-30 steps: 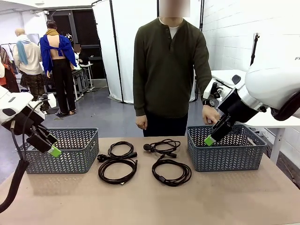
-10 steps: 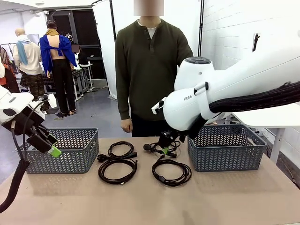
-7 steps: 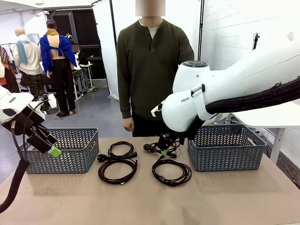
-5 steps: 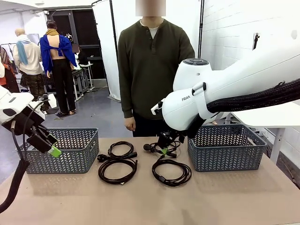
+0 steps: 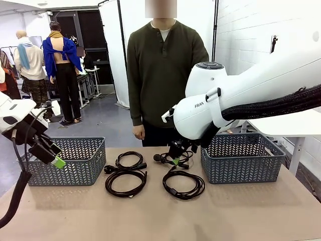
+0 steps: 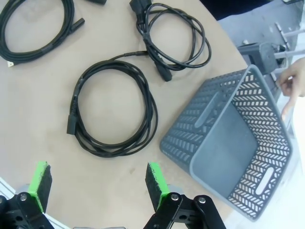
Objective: Organize the cables according to human instructions.
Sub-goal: Pick up a bundle of cables and place it in the basket indicated by the human.
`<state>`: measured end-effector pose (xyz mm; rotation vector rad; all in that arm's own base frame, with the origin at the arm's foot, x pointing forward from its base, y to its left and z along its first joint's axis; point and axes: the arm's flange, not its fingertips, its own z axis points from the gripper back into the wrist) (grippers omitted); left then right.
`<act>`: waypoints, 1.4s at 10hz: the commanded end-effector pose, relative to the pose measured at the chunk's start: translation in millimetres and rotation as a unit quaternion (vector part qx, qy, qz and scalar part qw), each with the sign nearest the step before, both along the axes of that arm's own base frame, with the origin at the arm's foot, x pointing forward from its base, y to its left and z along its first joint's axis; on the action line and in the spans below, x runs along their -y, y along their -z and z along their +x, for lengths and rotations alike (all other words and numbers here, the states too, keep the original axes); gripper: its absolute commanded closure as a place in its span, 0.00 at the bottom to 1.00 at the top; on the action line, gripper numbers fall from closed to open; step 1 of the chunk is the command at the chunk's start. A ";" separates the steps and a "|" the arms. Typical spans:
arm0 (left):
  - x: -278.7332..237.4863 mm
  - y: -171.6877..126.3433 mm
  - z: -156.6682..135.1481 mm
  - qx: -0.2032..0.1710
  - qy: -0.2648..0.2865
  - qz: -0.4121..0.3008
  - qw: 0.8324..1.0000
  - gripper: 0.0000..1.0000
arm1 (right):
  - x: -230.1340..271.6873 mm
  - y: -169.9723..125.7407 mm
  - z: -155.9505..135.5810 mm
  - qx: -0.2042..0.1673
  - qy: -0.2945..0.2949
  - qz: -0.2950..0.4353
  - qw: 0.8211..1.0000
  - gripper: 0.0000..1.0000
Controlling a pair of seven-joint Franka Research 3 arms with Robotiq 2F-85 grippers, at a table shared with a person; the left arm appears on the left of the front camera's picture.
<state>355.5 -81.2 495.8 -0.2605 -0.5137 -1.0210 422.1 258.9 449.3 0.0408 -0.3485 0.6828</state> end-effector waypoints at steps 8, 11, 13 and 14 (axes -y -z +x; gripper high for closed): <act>-1.4 0.1 0.6 -0.004 0.004 -0.008 1.000 0.00 | -59.1 68.0 34.2 -0.063 0.092 0.029 0.993 0.00; -1.4 0.1 0.6 -0.004 0.004 -0.008 1.000 0.00 | -69.6 91.6 48.5 -0.082 0.110 0.015 0.990 0.00; -1.4 0.1 0.6 -0.004 0.004 -0.008 1.000 0.00 | -76.6 99.1 60.2 -0.090 0.131 0.007 0.987 0.00; -1.4 0.1 0.6 -0.004 0.004 -0.008 1.000 0.00 | -79.2 101.5 65.3 -0.089 0.138 0.007 0.986 0.00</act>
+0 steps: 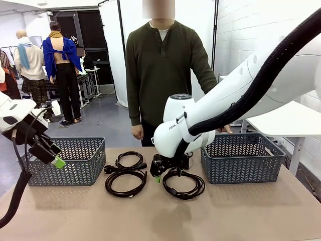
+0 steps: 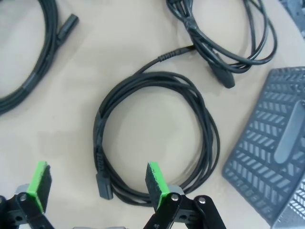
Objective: Organize the cables according to human instructions.
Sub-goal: Pick up a bundle of cables and place it in the basket indicated by the human.
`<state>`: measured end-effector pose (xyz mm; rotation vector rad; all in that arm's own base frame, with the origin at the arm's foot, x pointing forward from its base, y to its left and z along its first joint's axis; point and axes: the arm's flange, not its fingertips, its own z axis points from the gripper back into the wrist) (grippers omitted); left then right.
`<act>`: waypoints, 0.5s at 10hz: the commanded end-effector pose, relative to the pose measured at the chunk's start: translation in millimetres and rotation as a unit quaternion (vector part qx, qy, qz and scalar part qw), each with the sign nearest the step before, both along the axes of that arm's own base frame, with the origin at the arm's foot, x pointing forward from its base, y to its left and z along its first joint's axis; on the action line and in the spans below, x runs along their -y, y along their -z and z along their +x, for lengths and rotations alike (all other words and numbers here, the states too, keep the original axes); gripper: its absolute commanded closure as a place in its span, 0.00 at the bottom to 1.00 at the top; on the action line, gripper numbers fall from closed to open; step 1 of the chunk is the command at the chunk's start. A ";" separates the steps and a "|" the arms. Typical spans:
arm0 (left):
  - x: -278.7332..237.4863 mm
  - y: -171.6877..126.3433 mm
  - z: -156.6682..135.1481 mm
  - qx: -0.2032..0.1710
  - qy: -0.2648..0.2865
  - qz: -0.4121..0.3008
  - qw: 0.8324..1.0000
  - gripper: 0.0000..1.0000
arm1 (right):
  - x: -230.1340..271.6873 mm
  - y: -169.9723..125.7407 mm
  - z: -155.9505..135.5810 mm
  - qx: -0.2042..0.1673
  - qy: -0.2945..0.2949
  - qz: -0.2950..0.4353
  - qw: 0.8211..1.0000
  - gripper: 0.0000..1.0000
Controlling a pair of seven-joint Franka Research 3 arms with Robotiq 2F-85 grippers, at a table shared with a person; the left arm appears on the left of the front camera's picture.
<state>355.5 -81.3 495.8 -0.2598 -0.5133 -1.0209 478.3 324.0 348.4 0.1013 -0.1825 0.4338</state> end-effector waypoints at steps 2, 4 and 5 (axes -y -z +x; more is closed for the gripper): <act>-1.6 0.1 0.6 -0.004 0.004 -0.009 1.000 0.00 | -18.8 7.6 16.2 0.004 0.028 -0.024 0.999 0.00; -1.6 0.1 0.6 -0.004 0.004 -0.009 1.000 0.00 | -19.1 16.4 22.0 0.002 0.035 -0.025 0.999 0.00; -1.6 0.1 0.6 -0.004 0.004 -0.009 1.000 0.00 | -19.3 20.8 23.8 -0.002 0.038 -0.025 0.999 0.00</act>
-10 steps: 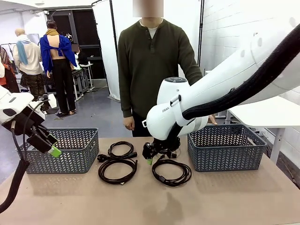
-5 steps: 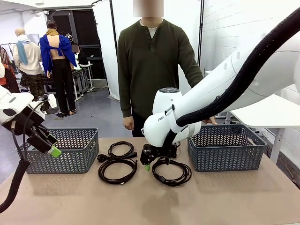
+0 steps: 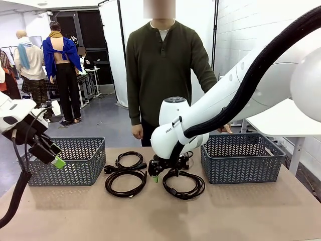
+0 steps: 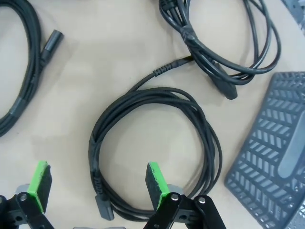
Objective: Organize the cables according to human instructions.
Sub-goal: Pick up a bundle of cables and place it in the basket indicated by the human.
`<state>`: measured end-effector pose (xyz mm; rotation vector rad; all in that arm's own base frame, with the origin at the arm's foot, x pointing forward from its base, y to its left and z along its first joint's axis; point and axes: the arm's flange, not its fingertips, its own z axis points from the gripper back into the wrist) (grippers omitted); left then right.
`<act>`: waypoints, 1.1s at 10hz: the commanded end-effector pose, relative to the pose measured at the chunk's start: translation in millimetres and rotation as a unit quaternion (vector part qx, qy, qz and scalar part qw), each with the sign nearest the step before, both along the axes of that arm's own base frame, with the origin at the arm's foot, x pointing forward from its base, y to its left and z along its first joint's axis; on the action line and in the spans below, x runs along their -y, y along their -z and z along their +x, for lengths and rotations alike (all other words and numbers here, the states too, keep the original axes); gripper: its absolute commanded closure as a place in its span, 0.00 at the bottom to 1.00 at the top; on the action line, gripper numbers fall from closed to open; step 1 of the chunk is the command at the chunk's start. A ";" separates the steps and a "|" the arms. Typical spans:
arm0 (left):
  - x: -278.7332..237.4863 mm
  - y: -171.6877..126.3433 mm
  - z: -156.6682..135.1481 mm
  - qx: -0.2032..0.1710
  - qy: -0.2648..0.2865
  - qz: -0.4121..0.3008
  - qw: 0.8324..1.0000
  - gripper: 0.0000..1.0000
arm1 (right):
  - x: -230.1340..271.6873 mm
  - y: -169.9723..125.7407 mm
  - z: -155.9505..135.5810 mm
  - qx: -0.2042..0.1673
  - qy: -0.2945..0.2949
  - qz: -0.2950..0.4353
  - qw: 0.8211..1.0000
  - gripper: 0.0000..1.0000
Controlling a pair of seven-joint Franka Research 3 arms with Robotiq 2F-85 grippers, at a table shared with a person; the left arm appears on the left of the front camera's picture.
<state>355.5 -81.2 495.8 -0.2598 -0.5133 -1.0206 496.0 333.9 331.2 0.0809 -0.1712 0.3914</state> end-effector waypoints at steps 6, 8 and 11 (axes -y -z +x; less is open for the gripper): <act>-1.5 0.1 0.6 -0.004 0.004 -0.009 1.000 0.00 | -8.6 17.1 14.6 -0.032 0.014 -0.034 0.999 0.00; -1.5 0.1 0.6 -0.004 0.004 -0.009 1.000 0.00 | -9.0 20.8 16.8 -0.036 0.012 -0.036 0.999 0.00; -1.5 0.1 0.6 -0.004 0.004 -0.009 1.000 0.00 | -9.0 27.8 17.5 -0.034 0.013 -0.039 0.999 0.00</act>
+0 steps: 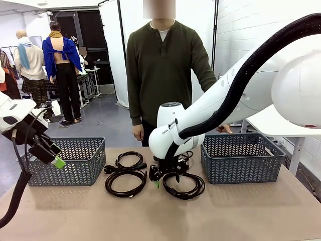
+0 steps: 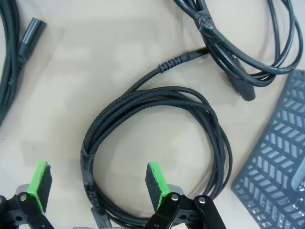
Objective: Organize the cables according to human instructions.
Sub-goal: Pick up a bundle of cables and place it in the basket indicated by the human.
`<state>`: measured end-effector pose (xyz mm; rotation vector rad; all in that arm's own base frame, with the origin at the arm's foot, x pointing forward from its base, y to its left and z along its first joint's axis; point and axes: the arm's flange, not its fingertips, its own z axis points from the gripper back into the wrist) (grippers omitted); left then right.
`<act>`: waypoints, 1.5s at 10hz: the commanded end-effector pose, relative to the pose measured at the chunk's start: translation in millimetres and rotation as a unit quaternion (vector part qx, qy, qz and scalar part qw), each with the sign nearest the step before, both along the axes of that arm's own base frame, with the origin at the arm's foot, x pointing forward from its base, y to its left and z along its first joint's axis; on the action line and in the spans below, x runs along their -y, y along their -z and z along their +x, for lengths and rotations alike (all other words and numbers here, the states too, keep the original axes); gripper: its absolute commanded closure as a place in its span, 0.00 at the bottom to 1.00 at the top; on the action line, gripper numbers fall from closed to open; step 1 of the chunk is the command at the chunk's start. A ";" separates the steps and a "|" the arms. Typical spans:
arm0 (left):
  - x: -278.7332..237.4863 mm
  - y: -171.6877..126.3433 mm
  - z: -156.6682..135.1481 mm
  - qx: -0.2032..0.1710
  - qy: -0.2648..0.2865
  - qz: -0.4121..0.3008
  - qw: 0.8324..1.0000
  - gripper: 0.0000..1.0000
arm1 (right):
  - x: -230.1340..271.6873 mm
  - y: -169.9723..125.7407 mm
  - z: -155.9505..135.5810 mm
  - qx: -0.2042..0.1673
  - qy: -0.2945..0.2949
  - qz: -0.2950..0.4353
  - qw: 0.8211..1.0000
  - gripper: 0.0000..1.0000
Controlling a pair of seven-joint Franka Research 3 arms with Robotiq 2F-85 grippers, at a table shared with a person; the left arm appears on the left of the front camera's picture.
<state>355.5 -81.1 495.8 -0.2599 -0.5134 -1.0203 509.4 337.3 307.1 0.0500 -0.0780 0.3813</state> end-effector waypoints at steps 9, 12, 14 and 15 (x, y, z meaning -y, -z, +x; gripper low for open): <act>-1.4 0.1 0.5 -0.004 0.004 -0.008 1.000 0.00 | -9.4 9.5 5.5 0.004 0.013 -0.024 1.000 0.95; -1.4 0.1 0.5 -0.004 0.004 -0.008 1.000 0.00 | -11.3 11.1 4.5 -0.004 0.014 -0.020 1.000 1.00; -1.4 0.1 0.5 -0.004 0.004 -0.008 1.000 0.00 | -13.9 13.1 2.5 -0.010 0.017 -0.024 1.000 1.00; -1.4 0.1 0.5 -0.004 0.004 -0.008 1.000 0.00 | -14.7 12.6 0.7 -0.014 0.020 -0.025 0.999 1.00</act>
